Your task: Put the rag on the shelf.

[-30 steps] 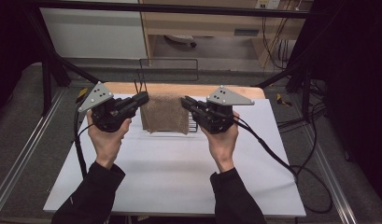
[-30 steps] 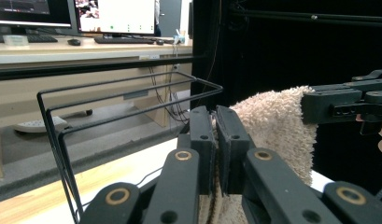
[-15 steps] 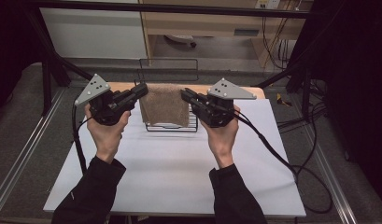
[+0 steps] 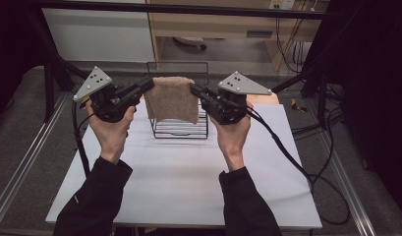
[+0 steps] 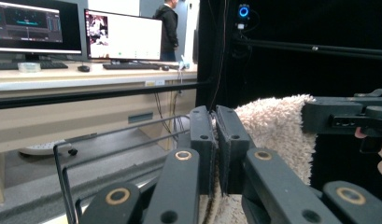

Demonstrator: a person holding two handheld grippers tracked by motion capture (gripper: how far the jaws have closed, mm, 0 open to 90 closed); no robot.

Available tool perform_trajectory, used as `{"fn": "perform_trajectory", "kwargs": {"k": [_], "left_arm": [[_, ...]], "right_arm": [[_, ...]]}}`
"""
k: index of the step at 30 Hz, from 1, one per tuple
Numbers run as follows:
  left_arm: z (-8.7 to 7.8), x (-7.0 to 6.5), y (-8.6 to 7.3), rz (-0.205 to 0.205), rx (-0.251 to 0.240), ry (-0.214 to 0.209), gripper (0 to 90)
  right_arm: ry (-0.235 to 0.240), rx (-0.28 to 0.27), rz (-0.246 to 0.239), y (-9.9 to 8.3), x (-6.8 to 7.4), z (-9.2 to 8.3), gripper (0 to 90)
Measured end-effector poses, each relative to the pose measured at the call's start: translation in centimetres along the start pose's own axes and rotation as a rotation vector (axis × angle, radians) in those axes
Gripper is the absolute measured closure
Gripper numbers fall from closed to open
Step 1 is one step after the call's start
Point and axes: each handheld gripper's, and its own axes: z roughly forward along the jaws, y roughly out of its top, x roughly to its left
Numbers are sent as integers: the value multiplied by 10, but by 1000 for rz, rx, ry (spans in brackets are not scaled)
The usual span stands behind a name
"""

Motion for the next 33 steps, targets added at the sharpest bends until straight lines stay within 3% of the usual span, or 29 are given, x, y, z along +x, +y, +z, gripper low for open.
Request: {"fn": "perform_trajectory", "kwargs": {"k": [13, 23, 33], "left_arm": [[8, 3, 19, 8, -29, 13, 859], [20, 16, 28, -8, -30, 24, 859], [30, 21, 42, 11, -37, 36, 859]], "right_arm": [[-19, -34, 7, 18, -8, 9, 855], [-28, -46, 3, 25, -15, 20, 855], [-41, -60, 9, 37, -25, 29, 855]]}}
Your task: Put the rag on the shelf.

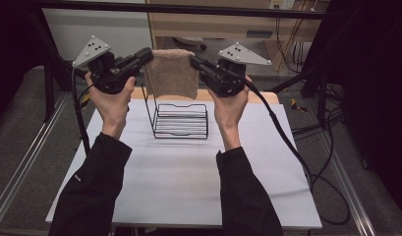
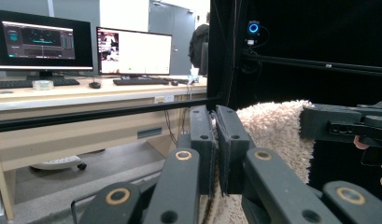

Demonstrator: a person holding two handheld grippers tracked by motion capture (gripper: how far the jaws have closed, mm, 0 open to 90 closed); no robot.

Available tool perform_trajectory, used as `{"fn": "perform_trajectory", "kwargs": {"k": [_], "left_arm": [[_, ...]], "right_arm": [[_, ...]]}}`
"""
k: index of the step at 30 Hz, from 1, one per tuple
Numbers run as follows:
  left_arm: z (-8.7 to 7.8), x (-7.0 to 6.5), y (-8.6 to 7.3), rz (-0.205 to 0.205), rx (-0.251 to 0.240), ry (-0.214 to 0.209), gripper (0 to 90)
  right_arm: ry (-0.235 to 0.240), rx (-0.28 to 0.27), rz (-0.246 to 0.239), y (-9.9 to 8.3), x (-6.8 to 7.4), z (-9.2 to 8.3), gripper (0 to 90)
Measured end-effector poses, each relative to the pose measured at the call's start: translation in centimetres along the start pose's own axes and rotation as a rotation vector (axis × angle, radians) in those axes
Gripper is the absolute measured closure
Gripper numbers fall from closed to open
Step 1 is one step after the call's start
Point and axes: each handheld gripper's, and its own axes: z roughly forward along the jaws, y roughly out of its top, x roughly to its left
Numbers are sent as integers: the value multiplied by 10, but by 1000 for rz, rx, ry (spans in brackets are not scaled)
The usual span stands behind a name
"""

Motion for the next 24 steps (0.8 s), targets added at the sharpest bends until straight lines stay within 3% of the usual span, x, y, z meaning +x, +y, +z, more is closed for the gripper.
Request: {"fn": "perform_trajectory", "kwargs": {"k": [16, 24], "left_arm": [[22, 12, 11, 4, 15, 25, 859], [33, 20, 9, 13, 22, 43, 859]], "right_arm": [[-22, 1, -3, 10, -17, 19, 854], [-27, 7, -1, 10, -26, 31, 854]]}}
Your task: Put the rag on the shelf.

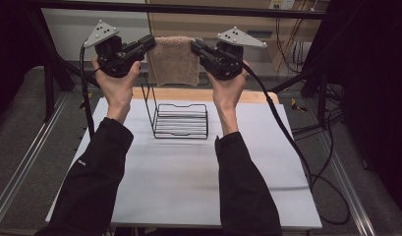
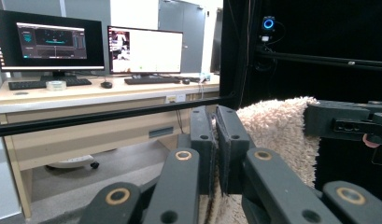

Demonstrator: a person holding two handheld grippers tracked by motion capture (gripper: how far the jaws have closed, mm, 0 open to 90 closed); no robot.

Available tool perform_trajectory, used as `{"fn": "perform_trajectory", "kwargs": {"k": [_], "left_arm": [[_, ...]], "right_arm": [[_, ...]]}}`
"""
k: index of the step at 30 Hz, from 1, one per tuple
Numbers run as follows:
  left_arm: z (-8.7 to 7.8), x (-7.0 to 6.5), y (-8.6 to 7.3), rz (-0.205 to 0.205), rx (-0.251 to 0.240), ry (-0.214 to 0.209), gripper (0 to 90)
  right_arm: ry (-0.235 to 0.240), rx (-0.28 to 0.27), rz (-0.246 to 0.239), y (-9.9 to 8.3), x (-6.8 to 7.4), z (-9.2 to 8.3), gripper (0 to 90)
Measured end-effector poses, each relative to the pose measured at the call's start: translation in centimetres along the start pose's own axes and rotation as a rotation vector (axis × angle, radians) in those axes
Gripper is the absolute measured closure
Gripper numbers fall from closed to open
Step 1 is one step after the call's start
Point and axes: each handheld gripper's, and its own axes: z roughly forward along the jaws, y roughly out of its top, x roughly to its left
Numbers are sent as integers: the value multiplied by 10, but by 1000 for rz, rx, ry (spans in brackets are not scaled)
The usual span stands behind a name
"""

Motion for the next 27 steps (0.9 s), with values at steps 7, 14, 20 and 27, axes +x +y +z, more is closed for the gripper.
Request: {"fn": "perform_trajectory", "kwargs": {"k": [7, 14, 20, 27], "left_arm": [[10, 7, -1, 2, 13, 16, 859], [18, 13, -8, 10, 22, 26, 859], [23, 19, -15, 11, 36, 28, 859], [28, 21, -21, 16, 55, 35, 859]], "right_arm": [[-5, 8, 13, -3, -7, 11, 853], [-13, 23, 16, -7, -12, 21, 853], [-14, 46, -7, -12, -15, 27, 852], [-18, 64, -6, -17, -19, 32, 852]]}}
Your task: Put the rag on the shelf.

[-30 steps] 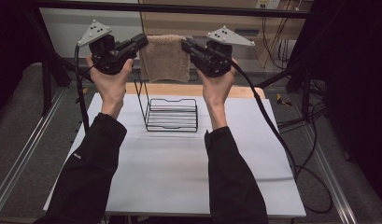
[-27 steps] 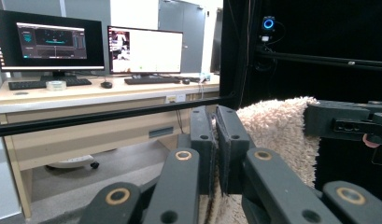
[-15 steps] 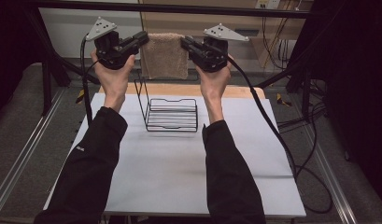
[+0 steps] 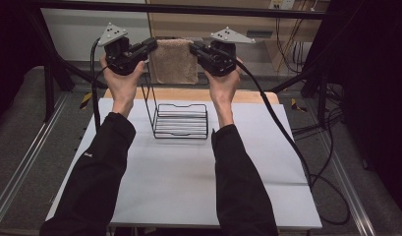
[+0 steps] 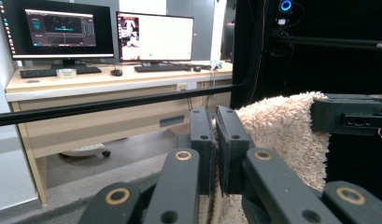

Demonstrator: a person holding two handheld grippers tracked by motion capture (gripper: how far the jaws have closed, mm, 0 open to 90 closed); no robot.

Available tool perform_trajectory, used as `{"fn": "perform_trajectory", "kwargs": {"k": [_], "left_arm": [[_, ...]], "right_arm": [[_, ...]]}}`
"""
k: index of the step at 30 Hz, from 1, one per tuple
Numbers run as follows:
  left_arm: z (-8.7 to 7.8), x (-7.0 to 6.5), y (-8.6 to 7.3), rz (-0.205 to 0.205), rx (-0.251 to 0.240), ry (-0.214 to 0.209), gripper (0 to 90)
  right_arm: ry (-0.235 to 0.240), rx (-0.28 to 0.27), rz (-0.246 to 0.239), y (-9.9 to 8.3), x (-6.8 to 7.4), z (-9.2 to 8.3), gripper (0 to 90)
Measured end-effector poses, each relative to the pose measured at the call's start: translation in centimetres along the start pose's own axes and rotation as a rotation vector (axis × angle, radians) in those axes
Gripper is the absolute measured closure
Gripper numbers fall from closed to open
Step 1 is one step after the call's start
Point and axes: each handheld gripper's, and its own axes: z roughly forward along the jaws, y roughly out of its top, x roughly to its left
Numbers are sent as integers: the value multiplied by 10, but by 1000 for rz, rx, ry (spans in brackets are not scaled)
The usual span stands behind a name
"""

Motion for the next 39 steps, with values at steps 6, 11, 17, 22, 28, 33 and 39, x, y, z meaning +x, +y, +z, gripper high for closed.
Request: {"fn": "perform_trajectory", "kwargs": {"k": [6, 11, 17, 22, 28, 33, 39], "left_arm": [[0, 0, -12, 4, 18, -13, 859], [-3, -1, -20, 12, 29, -23, 858], [-8, -5, -27, 30, 39, -37, 859], [-10, -9, -30, 40, 43, -48, 859], [-16, -12, -34, 52, 39, -49, 858], [-22, -14, -36, 58, 41, -63, 858], [-26, -15, -41, 54, 46, -77, 858]], "right_arm": [[6, 24, 3, -12, -1, -1, 852], [15, 34, 3, -22, 1, -3, 851], [22, 40, 13, -32, 2, -6, 850], [21, 40, 19, -37, 2, -10, 849], [27, 37, 25, -42, 3, -14, 849], [32, 34, 19, -44, 5, -16, 848], [40, 41, 4, -45, 8, -19, 847]]}}
